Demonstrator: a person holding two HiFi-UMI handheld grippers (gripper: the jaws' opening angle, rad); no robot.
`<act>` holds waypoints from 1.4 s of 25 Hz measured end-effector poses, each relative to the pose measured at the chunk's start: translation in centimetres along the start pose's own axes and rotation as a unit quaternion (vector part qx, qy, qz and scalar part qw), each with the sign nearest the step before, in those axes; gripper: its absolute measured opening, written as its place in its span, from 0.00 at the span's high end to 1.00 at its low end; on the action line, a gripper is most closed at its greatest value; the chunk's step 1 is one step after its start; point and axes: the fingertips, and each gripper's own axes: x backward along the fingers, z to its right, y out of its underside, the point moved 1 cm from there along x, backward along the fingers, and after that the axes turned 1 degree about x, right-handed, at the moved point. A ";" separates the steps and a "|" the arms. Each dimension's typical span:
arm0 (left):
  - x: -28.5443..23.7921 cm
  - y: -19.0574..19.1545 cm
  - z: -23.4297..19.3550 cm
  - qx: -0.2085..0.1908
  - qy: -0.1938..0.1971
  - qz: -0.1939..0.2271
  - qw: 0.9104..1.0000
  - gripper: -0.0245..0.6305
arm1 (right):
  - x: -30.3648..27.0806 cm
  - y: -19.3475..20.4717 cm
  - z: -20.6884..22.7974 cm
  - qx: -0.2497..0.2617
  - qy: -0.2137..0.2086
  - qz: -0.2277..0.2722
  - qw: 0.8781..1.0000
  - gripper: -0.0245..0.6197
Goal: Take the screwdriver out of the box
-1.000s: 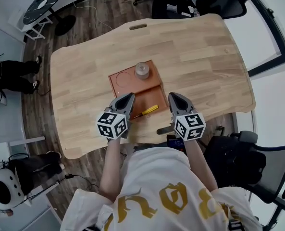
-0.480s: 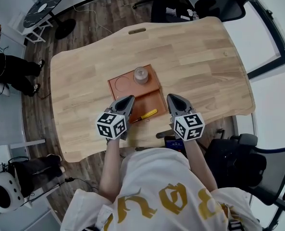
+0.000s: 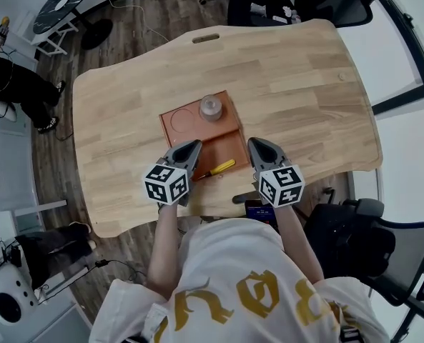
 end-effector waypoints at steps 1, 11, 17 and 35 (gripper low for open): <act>-0.2 0.1 0.0 0.001 0.001 -0.003 1.000 0.95 | -0.1 0.1 0.0 0.000 -0.001 -0.002 1.000 0.95; -2.4 3.0 1.2 -0.012 0.053 -0.088 0.995 0.94 | -0.9 1.5 0.9 0.001 -0.007 -0.026 1.000 0.95; -3.3 4.9 2.1 -0.026 0.083 -0.143 0.986 0.94 | -1.5 2.4 1.2 0.004 -0.010 -0.046 0.999 0.95; -5.9 9.1 1.4 -0.058 0.131 -0.262 0.954 0.79 | -2.4 4.3 2.9 -0.011 -0.010 -0.080 0.997 0.95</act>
